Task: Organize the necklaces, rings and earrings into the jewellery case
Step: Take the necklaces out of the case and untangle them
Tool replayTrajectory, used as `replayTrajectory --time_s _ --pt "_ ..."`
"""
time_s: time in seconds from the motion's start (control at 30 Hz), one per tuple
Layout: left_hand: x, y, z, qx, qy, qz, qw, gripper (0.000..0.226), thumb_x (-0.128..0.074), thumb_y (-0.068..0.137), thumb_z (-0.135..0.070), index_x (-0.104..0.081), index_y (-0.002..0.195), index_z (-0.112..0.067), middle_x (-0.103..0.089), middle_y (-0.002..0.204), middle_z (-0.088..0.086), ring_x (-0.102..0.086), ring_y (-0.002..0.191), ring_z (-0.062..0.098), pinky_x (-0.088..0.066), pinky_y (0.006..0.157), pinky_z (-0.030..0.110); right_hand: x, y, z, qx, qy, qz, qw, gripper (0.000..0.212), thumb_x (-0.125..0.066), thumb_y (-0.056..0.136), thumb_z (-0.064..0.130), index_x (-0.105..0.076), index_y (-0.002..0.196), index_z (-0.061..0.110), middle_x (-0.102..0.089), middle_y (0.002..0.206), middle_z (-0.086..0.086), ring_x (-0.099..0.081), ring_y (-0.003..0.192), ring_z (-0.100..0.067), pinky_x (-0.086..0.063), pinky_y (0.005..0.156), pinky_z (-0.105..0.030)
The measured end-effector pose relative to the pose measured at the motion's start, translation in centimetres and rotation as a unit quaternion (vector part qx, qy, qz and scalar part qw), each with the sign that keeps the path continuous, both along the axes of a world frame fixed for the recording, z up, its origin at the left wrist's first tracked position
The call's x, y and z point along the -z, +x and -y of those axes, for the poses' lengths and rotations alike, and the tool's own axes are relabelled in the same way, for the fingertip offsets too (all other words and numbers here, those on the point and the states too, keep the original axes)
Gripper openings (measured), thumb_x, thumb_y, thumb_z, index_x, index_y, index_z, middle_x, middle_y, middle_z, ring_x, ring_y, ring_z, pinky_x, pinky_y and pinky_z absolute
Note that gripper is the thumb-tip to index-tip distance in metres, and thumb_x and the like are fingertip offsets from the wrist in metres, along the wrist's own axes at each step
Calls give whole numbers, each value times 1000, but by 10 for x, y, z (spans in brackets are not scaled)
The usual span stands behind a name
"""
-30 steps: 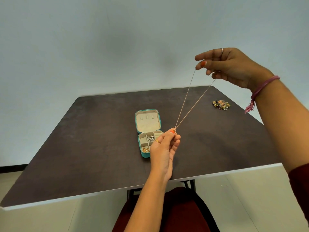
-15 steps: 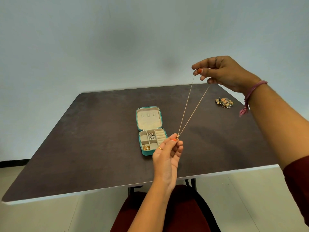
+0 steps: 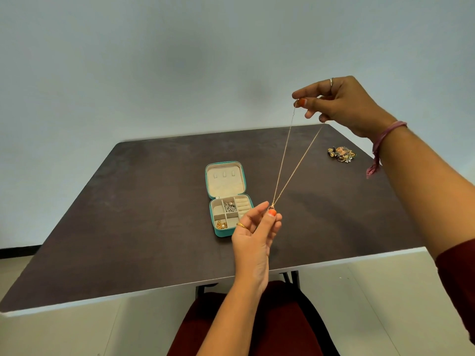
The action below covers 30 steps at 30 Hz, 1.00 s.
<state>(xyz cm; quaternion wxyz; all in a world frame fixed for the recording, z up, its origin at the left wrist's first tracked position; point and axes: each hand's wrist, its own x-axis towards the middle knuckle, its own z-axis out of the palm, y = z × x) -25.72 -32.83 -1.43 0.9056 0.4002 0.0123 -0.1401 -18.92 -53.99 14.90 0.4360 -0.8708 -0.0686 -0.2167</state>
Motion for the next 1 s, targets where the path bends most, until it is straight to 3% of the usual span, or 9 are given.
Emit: replayTrajectory --time_s 0.2,0.4,0.57,0.83,1.0 --pt "1 -2 0 16 8 -1 1000 18 -64 84 2 -70 100 -6 -72 84 6 -69 76 13 -57 69 20 -1 -3 -6 17 5 27 999 16 -73 82 24 -73 98 22 -72 74 15 -65 63 -4 -45 51 -16" --pt "1 -2 -1 29 7 11 999 23 -64 84 3 -67 105 -6 -71 83 6 -68 74 13 -56 68 20 3 -2 -14 44 18 46 998 14 -74 81 26 -73 96 24 -73 91 6 -62 54 -2 -41 50 -16" --pt "3 -3 -2 23 14 23 999 18 -64 84 5 -64 98 -6 -69 82 8 -68 74 16 -57 67 21 11 4 -16 54 17 42 998 17 -74 82 28 -72 98 22 -72 88 9 -63 56 -1 -44 50 -13" --pt "17 -10 -2 -2 113 15 994 12 -67 84 1 -68 94 -5 -73 81 6 -69 75 15 -56 68 21 40 23 -14 52 -42 2 998 19 -74 81 25 -73 97 15 -71 79 0 -62 63 -9 -40 52 -6" --pt "27 -17 -4 5 221 34 975 9 -69 83 -2 -70 91 -5 -73 75 7 -69 70 11 -56 67 22 64 35 -23 38 -87 -45 994 11 -73 81 21 -74 91 15 -69 74 6 -62 62 -5 -39 48 -5"
